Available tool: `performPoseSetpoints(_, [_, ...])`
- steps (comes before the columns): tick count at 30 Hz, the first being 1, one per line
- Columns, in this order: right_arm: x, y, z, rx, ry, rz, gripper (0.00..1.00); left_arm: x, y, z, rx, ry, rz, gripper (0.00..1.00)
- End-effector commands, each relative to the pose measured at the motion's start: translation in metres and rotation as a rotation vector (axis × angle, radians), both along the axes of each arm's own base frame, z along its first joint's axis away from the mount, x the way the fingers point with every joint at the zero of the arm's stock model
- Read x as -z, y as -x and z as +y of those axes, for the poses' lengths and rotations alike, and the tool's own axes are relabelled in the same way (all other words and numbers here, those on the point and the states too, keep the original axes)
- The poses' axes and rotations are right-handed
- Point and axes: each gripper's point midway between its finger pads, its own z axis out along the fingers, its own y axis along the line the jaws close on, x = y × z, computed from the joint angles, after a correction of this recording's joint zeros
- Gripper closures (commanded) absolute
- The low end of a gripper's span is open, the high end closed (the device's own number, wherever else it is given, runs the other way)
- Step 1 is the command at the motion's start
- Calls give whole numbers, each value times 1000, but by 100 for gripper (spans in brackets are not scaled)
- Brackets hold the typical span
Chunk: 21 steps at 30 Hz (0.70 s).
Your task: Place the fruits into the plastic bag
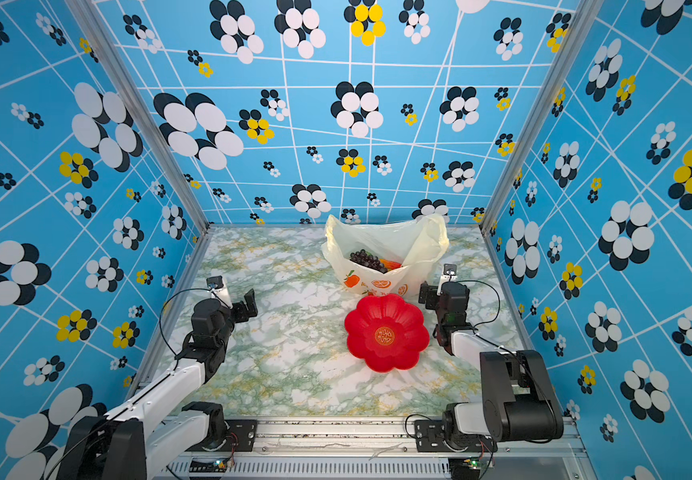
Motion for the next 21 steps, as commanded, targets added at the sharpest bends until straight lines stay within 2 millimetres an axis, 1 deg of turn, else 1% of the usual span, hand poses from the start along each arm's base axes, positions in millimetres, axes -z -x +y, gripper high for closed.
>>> performPoseSetpoints(1, [-5, 2, 0, -14, 8, -123, 1, -2, -6, 11, -23, -40, -43, 1])
performPoseSetpoints(3, [0, 5, 1, -21, 9, -144, 1, 5, -8, 13, -26, -45, -43, 1])
performPoseSetpoints(5, [3, 5, 2, -26, 12, -169, 1, 7, -12, 13, -19, -61, -58, 1])
performPoseSetpoints(7, [3, 5, 0, -15, 12, -162, 1, 6, -18, 12, -7, -82, -68, 1])
performPoseSetpoints(10, [4, 0, 2, -24, 13, -144, 1, 6, -28, 10, 14, -108, -81, 1])
performPoseSetpoints(14, [7, -2, 3, -34, 12, -122, 1, 18, -37, 5, 36, -99, -91, 1])
performPoseSetpoints(17, [8, -5, 2, -25, 16, -102, 1, 32, -39, -2, 63, -112, -100, 1])
performPoseSetpoints(18, [8, -7, 1, -18, 18, -93, 1, 29, -41, -2, 63, -122, -121, 1])
performPoseSetpoints(20, [11, -11, -2, 2, 12, -58, 1, 34, -42, -3, 71, -109, -67, 1])
performPoseSetpoints(21, [12, -11, -3, 1, 4, -52, 1, 34, -46, -1, 60, -112, -60, 1])
